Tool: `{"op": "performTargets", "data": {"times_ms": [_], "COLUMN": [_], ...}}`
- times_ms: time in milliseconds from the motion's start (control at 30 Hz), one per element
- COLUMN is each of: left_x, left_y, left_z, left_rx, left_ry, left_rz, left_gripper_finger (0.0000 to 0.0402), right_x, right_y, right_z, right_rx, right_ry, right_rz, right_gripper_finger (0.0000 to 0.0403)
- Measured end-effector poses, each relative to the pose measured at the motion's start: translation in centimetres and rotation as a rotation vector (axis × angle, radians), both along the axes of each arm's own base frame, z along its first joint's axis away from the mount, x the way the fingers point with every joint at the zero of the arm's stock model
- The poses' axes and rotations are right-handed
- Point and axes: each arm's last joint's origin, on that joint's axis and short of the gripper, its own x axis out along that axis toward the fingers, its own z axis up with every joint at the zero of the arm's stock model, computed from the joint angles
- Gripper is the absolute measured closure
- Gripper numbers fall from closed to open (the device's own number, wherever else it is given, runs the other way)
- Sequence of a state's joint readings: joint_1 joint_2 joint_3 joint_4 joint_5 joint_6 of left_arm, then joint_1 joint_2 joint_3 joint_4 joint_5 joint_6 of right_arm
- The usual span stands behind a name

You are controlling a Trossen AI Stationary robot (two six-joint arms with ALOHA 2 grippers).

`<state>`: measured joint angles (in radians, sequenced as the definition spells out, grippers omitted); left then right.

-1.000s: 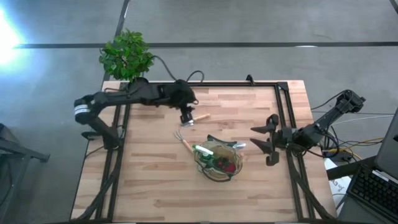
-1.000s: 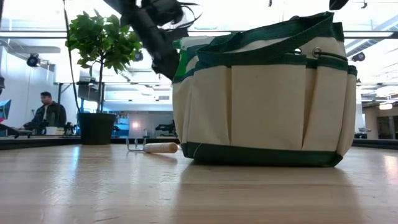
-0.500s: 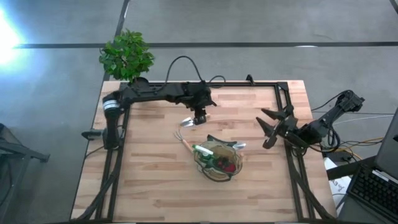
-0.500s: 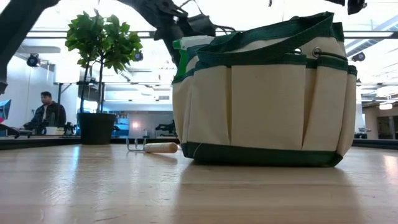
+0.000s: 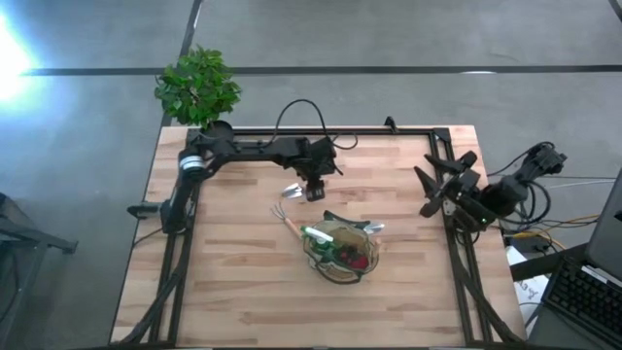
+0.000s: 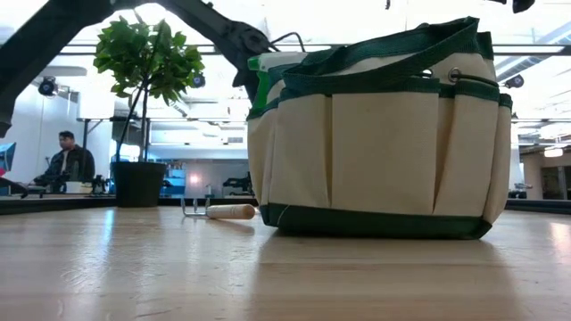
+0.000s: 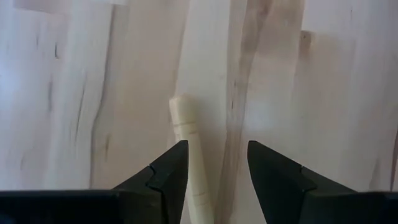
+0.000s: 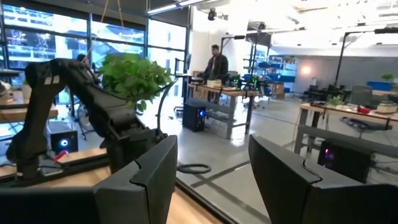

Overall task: Pick & Place Garden tools in Gardening bag
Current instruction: Put the top trowel into the gardening bag

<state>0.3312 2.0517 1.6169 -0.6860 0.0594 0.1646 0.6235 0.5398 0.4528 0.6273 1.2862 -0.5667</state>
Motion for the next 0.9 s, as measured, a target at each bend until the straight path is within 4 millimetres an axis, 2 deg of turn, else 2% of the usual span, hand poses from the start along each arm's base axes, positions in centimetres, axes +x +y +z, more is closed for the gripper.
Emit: {"op": "performTargets", "data": {"times_ms": [333,467,733,833,900], "left_x": [0.9,1.4,1.8,1.8,1.8], "left_y": [0.3,0.5,0.6,0.6,0.7], "left_z": [-1.7,-2.3,-4.5,-5.1,-5.1], "left_rx": [-0.041,-0.031,-0.060,-0.054,-0.053], "left_ry": [-0.025,-0.048,-0.006,0.011,0.014], "left_rz": [-0.021,0.027,0.057,0.057,0.065], "left_gripper_finger": [0.0234,0.0234,0.0235,0.0249,0.0272], "right_x": [-0.8,-0.8,-0.7,-0.7,-0.7], "right_y": [-0.6,-0.6,-0.6,-0.6,-0.5], "right_z": [0.4,0.4,0.3,0.2,0.2], "right_rx": [-0.006,-0.002,0.028,0.029,0.029], "right_ry": [-0.011,-0.012,-0.037,-0.037,-0.037], "right_rz": [-0.009,-0.008,0.000,0.000,0.000], "right_gripper_finger": [0.0213,0.0213,0.0213,0.0213,0.0213]}}
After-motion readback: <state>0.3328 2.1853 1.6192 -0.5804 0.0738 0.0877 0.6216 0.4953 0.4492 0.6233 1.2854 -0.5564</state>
